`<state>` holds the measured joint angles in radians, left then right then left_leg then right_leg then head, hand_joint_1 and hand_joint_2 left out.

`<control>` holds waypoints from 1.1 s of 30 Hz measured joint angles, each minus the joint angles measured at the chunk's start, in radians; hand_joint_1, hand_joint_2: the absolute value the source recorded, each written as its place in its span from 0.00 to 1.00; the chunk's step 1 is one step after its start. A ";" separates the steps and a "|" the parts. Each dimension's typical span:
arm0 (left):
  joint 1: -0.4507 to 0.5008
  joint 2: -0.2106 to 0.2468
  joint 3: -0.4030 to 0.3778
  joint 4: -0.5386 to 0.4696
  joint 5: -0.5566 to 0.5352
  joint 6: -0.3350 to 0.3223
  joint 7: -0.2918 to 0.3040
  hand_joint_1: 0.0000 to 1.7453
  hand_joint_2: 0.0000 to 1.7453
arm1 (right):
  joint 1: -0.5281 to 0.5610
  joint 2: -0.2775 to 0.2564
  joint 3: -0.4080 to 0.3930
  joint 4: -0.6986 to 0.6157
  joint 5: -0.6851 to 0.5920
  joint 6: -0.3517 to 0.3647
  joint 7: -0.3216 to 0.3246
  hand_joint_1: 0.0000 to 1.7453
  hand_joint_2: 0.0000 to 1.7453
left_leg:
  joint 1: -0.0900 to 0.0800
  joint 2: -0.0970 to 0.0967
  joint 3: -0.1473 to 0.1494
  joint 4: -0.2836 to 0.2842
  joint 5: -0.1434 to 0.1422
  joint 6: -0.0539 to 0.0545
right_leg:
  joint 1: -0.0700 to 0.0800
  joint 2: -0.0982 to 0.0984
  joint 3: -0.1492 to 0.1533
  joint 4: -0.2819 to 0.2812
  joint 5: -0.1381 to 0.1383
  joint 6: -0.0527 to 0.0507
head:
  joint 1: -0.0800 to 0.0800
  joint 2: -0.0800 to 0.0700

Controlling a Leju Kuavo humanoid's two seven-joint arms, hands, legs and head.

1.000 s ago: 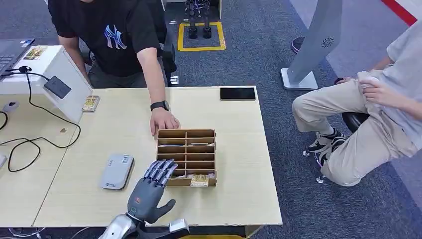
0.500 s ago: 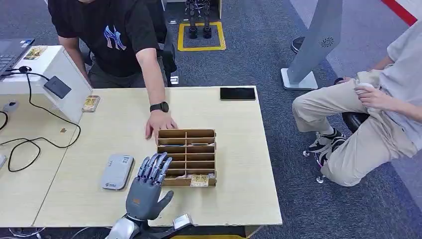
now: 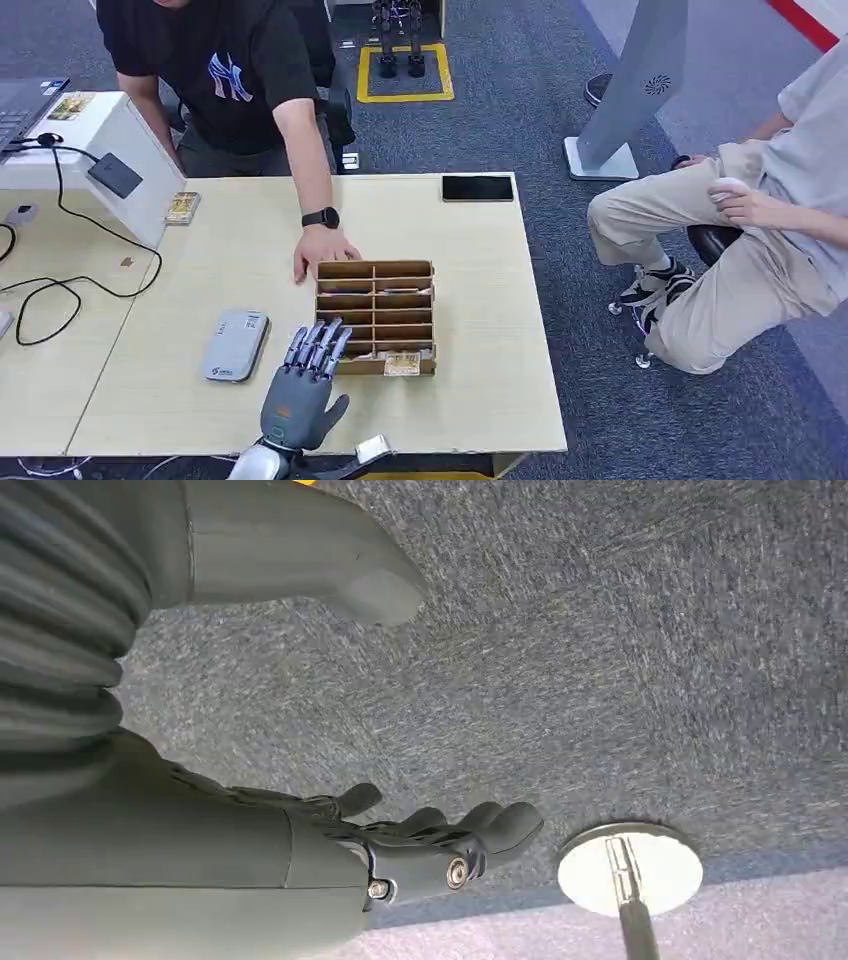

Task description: Pass the card to the sensor for recognition and then transmit it.

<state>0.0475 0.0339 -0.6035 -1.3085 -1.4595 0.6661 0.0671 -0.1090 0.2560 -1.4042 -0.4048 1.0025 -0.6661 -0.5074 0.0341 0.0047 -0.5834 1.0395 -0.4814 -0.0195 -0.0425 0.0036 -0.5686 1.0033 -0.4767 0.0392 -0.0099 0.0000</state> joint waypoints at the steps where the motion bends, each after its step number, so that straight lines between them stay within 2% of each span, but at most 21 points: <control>1: 0.000 0.000 0.000 0.008 -0.001 0.000 0.007 0.00 1.00 | 0.000 0.000 0.000 0.000 -0.002 0.000 0.000 0.00 1.00 | 0.000 0.000 0.000 0.000 0.000 0.000 | 0.000 0.000 0.000 0.000 0.000 0.000 | 0.000 0.000; 6: -0.003 0.000 0.000 0.038 -0.007 0.000 0.019 0.00 1.00 | 0.000 0.000 0.008 0.002 -0.011 0.000 0.000 0.00 1.00 | 0.000 0.000 0.000 0.000 0.000 0.000 | 0.000 0.000 0.000 0.000 0.000 0.000 | 0.000 0.000; 13: -0.008 0.000 0.013 0.048 -0.097 0.014 0.120 0.00 1.00 | 0.000 0.000 0.016 0.004 -0.036 0.000 0.000 0.00 1.00 | 0.000 0.000 0.000 0.000 0.000 0.000 | 0.000 0.000 0.000 0.000 0.000 0.000 | 0.000 0.000; 15: -0.014 0.001 0.023 0.047 -0.101 0.017 0.156 0.00 1.00 | 0.001 0.000 0.016 0.004 -0.038 0.000 0.000 0.00 1.00 | 0.000 0.000 0.000 0.000 0.000 0.000 | 0.000 0.000 0.000 0.000 0.000 0.000 | 0.000 0.000; 21: -0.019 0.002 0.055 0.013 -0.102 0.019 0.205 0.00 1.00 | 0.002 0.000 0.016 0.002 -0.046 0.000 0.001 0.00 1.00 | 0.000 0.000 0.000 0.000 0.000 0.000 | 0.000 0.000 0.000 0.000 0.000 0.000 | 0.000 0.000; 24: -0.013 -0.003 0.081 -0.044 -0.102 0.020 0.196 0.00 1.00 | 0.002 0.000 0.016 -0.002 -0.042 0.000 0.002 0.00 1.00 | 0.000 0.000 0.000 0.000 0.000 0.000 | 0.000 0.000 0.000 0.000 0.000 0.000 | 0.000 0.000; 27: -0.001 -0.016 0.114 -0.098 -0.102 0.023 0.154 0.00 1.00 | 0.002 0.000 0.016 -0.005 -0.028 0.000 0.003 0.00 1.00 | 0.000 0.000 0.000 0.000 0.000 0.000 | 0.000 0.000 0.000 0.000 0.000 0.000 | 0.000 0.000; 33: 0.011 -0.030 0.149 -0.156 -0.102 0.023 0.143 0.00 1.00 | 0.002 0.001 0.016 -0.008 -0.028 0.000 0.003 0.00 1.00 | 0.000 0.000 0.000 0.000 0.000 0.000 | 0.000 0.000 0.000 0.000 0.000 0.000 | 0.000 0.000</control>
<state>0.0590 0.0042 -0.4547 -1.4641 -1.5614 0.6889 0.2106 -0.1067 0.2571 -1.3882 -0.4124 0.9747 -0.6661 -0.5047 0.0341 0.0045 -0.5836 1.0394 -0.4813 -0.0195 -0.0425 0.0034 -0.5685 1.0033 -0.4767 0.0392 -0.0099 0.0000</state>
